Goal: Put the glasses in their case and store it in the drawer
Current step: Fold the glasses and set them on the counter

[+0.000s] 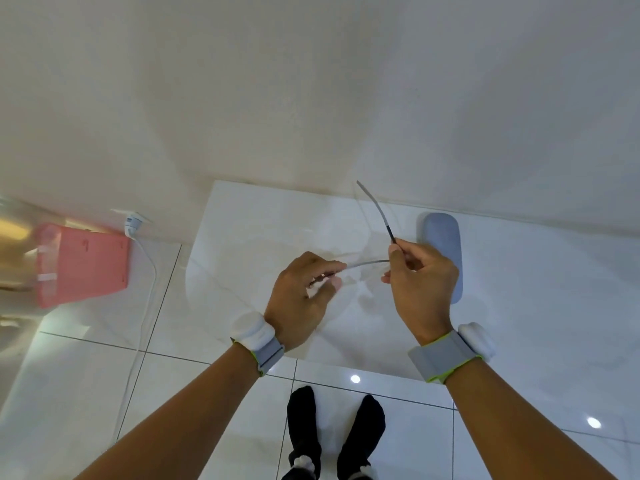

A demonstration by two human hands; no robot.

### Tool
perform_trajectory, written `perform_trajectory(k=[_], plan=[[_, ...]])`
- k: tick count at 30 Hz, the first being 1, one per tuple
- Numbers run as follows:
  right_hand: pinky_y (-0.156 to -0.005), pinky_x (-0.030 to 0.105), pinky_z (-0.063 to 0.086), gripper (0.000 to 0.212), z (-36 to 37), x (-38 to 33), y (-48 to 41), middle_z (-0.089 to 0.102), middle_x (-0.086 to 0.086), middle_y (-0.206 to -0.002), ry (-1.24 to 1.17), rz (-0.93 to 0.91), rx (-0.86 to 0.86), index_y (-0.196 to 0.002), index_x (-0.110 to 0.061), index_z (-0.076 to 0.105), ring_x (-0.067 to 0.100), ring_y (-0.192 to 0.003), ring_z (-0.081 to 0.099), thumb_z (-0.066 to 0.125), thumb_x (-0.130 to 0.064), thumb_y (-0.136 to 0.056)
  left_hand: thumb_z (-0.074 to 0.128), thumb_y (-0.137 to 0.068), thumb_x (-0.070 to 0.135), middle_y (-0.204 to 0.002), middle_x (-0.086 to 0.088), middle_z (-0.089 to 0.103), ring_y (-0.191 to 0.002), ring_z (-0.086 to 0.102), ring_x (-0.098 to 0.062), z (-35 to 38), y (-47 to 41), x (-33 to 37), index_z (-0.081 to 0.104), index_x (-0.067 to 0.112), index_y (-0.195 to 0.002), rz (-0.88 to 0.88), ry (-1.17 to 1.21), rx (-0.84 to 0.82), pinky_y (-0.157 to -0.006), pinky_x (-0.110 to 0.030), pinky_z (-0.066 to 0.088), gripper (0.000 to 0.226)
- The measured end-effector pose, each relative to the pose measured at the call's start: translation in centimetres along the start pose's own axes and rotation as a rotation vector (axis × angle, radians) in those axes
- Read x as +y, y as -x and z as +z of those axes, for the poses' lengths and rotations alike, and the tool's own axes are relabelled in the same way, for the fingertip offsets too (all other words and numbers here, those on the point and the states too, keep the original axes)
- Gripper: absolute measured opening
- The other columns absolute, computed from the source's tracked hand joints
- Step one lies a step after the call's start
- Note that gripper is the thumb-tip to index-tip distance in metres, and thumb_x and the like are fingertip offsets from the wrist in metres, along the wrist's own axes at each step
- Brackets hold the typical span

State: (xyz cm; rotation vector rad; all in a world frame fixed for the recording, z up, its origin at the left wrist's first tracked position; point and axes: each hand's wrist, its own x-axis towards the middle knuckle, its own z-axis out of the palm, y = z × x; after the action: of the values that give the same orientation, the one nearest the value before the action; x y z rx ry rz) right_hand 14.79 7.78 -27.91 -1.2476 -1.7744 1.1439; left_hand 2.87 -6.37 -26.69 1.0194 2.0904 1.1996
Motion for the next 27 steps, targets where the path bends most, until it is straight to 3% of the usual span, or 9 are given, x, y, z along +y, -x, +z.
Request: perform_trajectory(k=[2, 4, 7, 9, 16, 18, 20, 23, 27], plan=[[-0.050, 0.044, 0.057, 0.009, -0.2, -0.1, 0.0, 0.067, 0.014, -0.066, -0.004, -0.001, 0.012, -0.086, -0.013, 0.075, 0.028, -0.053, 0.065, 0.066, -0.009, -0.085, 0.072, -0.082, 0.028, -0.098, 0.007, 0.064, -0.090, 0.059, -0.011, -0.5, 0.5, -0.3, 0.066, 0.025, -0.116, 0.028, -0.069, -0.062, -0.076, -0.018, 0.047, 0.035], [-0.053, 0.041, 0.057, 0.009, -0.4, -0.1, 0.0, 0.066, 0.013, -0.065, 0.013, -0.043, 0.011, -0.084, -0.012, 0.075, 0.027, -0.055, 0.064, 0.066, -0.011, -0.085, 0.073, -0.083, 0.021, -0.096, 0.007, 0.066, -0.086, 0.058, -0.009, -0.7, 0.8, -0.6, 0.066, 0.022, -0.116, 0.072, -0.141, -0.043, -0.077, -0.023, 0.049, 0.034], [-0.056, 0.020, 0.047, 0.008, -0.6, -0.3, 0.2, 0.062, 0.007, -0.063, 0.072, -0.114, 0.006, -0.086, -0.009, 0.075, 0.017, -0.057, 0.056, 0.068, -0.007, -0.084, 0.071, -0.085, 0.011, -0.094, 0.004, 0.069, -0.083, 0.059, -0.011, -0.7, 0.7, -0.5, 0.069, 0.018, -0.112, 0.103, -0.179, 0.042, -0.076, -0.030, 0.054, 0.028], [-0.059, 0.015, 0.042, 0.009, -0.8, -0.5, 0.3, 0.060, 0.002, -0.066, 0.088, -0.117, -0.011, -0.090, -0.012, 0.075, 0.014, -0.060, 0.051, 0.068, -0.008, -0.085, 0.071, -0.085, 0.010, -0.096, 0.003, 0.069, -0.086, 0.059, -0.014, -0.6, 0.4, -0.3, 0.070, 0.018, -0.111, 0.129, -0.206, 0.092, -0.076, -0.032, 0.055, 0.027], [-0.084, 0.023, 0.051, 0.018, -1.8, -0.9, -0.1, 0.074, 0.000, -0.093, -0.100, 0.008, -0.243, -0.102, -0.017, 0.072, 0.013, -0.092, 0.067, 0.061, -0.008, -0.091, 0.075, -0.082, 0.019, -0.122, -0.006, 0.053, -0.116, 0.044, -0.026, -0.6, -0.6, -0.3, 0.073, 0.026, -0.106, 0.177, -0.314, 0.253, -0.089, -0.047, 0.046, 0.025], [-0.085, 0.027, 0.053, 0.021, -2.3, -1.0, -0.1, 0.074, 0.002, -0.099, -0.171, 0.007, -0.344, -0.107, -0.018, 0.070, 0.018, -0.094, 0.068, 0.063, -0.010, -0.090, 0.074, -0.083, 0.022, -0.126, -0.005, 0.051, -0.121, 0.041, -0.026, -0.7, -0.9, -0.4, 0.072, 0.028, -0.106, 0.169, -0.305, 0.255, -0.093, -0.050, 0.043, 0.025], [-0.080, 0.022, 0.054, 0.029, -2.6, -1.1, 0.0, 0.072, 0.003, -0.102, -0.163, -0.036, -0.418, -0.112, -0.016, 0.069, 0.017, -0.095, 0.067, 0.071, -0.010, -0.084, 0.074, -0.083, 0.020, -0.128, -0.005, 0.050, -0.123, 0.040, -0.025, -0.8, -1.1, -0.3, 0.072, 0.027, -0.108, 0.148, -0.282, 0.241, -0.096, -0.050, 0.043, 0.026], [-0.078, 0.020, 0.054, 0.037, -2.6, -1.0, -0.3, 0.071, 0.006, -0.101, -0.137, -0.094, -0.446, -0.112, -0.012, 0.068, 0.017, -0.093, 0.067, 0.077, -0.006, -0.076, 0.074, -0.083, 0.016, -0.127, -0.004, 0.052, -0.122, 0.044, -0.023, -0.8, -1.2, -0.1, 0.072, 0.024, -0.110, 0.128, -0.236, 0.211, -0.097, -0.045, 0.045, 0.028], [-0.082, 0.035, 0.056, 0.027, -2.7, -0.3, -0.6, 0.071, 0.004, -0.094, -0.089, -0.132, -0.453, -0.104, -0.013, 0.071, 0.020, -0.087, 0.066, 0.075, -0.007, -0.078, 0.070, -0.087, 0.009, -0.107, -0.002, 0.061, -0.099, 0.058, -0.017, -0.8, -1.3, 0.3, 0.073, 0.017, -0.108, 0.121, -0.104, 0.160, -0.085, -0.031, 0.051, 0.023]])
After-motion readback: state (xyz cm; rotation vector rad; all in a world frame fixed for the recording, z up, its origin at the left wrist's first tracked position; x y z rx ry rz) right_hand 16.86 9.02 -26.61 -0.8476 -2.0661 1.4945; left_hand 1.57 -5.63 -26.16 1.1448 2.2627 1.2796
